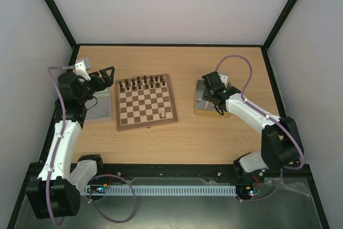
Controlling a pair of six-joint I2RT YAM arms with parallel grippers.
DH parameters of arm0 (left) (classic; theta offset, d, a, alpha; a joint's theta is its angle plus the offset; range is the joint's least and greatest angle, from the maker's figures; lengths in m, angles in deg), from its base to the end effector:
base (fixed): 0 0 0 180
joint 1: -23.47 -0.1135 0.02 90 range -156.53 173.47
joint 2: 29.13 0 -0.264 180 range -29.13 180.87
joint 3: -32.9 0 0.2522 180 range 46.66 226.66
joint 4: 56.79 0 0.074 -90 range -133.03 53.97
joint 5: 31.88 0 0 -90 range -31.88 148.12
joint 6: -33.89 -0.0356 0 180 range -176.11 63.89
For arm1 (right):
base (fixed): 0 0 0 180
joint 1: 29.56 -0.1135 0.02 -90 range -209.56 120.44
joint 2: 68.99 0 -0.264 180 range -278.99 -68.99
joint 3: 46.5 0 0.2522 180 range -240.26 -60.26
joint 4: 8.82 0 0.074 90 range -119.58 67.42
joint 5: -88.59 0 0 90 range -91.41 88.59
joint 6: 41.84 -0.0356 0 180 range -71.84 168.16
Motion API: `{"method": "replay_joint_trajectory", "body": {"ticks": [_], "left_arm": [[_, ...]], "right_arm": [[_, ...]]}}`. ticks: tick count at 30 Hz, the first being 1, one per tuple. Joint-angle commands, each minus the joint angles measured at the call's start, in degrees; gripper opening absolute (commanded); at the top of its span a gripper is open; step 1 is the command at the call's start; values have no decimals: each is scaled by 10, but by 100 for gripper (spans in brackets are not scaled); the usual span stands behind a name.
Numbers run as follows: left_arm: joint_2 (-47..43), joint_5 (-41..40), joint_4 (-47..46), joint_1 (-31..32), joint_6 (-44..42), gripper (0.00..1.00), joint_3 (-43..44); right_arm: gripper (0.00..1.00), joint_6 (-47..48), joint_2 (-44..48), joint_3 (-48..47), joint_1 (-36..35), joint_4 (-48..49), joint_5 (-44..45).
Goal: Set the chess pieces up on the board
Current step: Pick up the chess piece from the storage box.
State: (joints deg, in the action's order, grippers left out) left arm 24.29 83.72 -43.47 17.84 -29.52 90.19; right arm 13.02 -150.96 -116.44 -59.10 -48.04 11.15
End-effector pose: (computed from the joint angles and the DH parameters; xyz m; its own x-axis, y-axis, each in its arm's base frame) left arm 0.2194 0.0062 0.3251 -0.2964 -0.4348 -0.8503 0.2271 0.8327 -0.5050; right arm 0.2630 0.1401 0.2375 -0.7637 0.2130 -0.6095 0.0938 0.9706 0.2216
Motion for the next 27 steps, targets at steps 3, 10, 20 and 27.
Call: {"method": "replay_joint_trajectory", "body": {"ticks": [3, 10, 20, 27], "left_arm": [[-2, 2, -6, 2, 2, 100, -4], [0, 2, -5, 2, 1, 100, -4], [3, 1, -6, 2, 0, 100, -5], [7, 1, -10, 2, 4, 100, -5]], "right_arm": [[39, 10, -12, 57, 63, 16, -55], [36, 13, -59, 62, 90, 24, -18], [28, 43, -107, 52, 116, 70, -23], [21, 33, -131, 38, 130, 87, -9]]}}
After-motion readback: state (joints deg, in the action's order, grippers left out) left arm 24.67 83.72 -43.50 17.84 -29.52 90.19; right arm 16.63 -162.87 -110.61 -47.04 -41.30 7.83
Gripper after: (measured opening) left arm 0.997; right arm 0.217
